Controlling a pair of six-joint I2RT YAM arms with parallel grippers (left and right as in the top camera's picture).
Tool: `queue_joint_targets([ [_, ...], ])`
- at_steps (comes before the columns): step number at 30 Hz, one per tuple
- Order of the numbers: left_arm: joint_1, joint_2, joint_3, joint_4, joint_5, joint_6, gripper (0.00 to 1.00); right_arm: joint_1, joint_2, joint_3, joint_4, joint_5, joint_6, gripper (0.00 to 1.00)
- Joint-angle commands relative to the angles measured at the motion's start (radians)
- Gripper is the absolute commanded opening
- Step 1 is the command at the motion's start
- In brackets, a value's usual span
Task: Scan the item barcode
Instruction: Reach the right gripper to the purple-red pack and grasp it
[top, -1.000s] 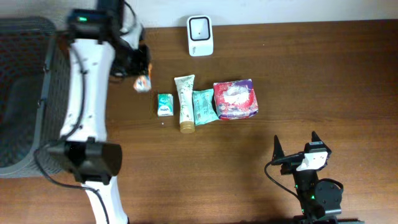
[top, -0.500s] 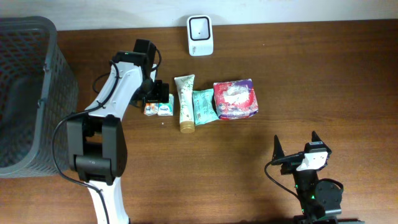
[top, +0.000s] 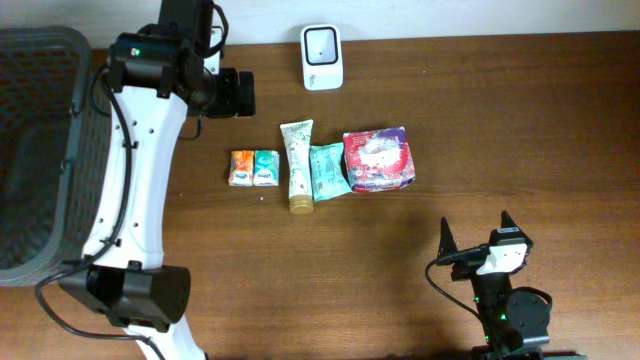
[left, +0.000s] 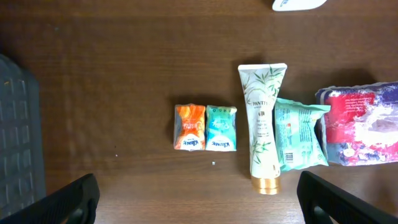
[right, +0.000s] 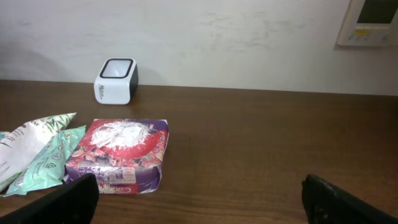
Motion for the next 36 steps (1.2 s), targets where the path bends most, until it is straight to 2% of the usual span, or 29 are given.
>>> queue_joint_targets([
  [1, 0.006, 0.0, 0.008, -0.002, -0.004, 0.002, 0.99, -0.007, -0.006, -0.009, -0.002, 0.008, -0.004, 0.99],
  [6, 0.006, 0.0, 0.008, -0.002, -0.004, 0.002, 0.99, -0.007, -0.006, -0.009, -0.002, 0.018, -0.016, 0.99],
  [8, 0.006, 0.0, 0.008, -0.002, -0.004, 0.002, 0.99, -0.007, -0.006, -0.009, 0.008, 0.097, -0.176, 0.98],
  [9, 0.006, 0.0, 0.008, -0.002, -0.004, 0.002, 0.99, -0.007, -0.006, -0.009, 0.008, 0.102, -0.207, 0.99],
  [15, 0.006, 0.0, 0.008, -0.002, -0.004, 0.002, 0.99, -0.007, -0.006, -0.009, 0.027, 0.099, -0.204, 0.99],
  [17, 0.006, 0.0, 0.008, -0.002, -0.004, 0.002, 0.99, -0.006, -0.006, -0.009, 0.151, -0.158, -0.094, 0.99],
  [20, 0.006, 0.0, 0.008, -0.002, -0.004, 0.002, 0.99, -0.006, -0.006, -0.009, 0.186, -0.534, -0.003, 0.99],
  [22, 0.006, 0.0, 0.008, -0.002, -0.004, 0.002, 0.99, -0.006, -0.006, -0.009, 0.245, -0.554, 0.005, 0.99],
  [25, 0.006, 0.0, 0.008, -0.002, -0.004, 0.002, 0.99, -0.007, -0.006, -0.009, 0.528, -0.542, 0.148, 0.99],
  [28, 0.006, 0.0, 0.008, -0.002, -0.004, 0.002, 0.99, -0.007, -0.006, -0.007, 0.697, -0.42, 0.147, 0.99],
  [31, 0.006, 0.0, 0.008, -0.002, -0.004, 0.002, 0.99, -0.007, 0.0, 0.049, 0.7, -0.293, 0.123, 0.99],
  [33, 0.006, 0.0, 0.008, -0.002, -0.004, 0.002, 0.99, -0.007, 0.027, 0.124, 0.654, -0.269, 0.03, 0.99],
  [36, 0.005, 0.0, 0.008, -0.002, -0.004, 0.002, 0.99, -0.007, 0.153, 0.309, 0.395, -0.204, -0.09, 0.99],
])
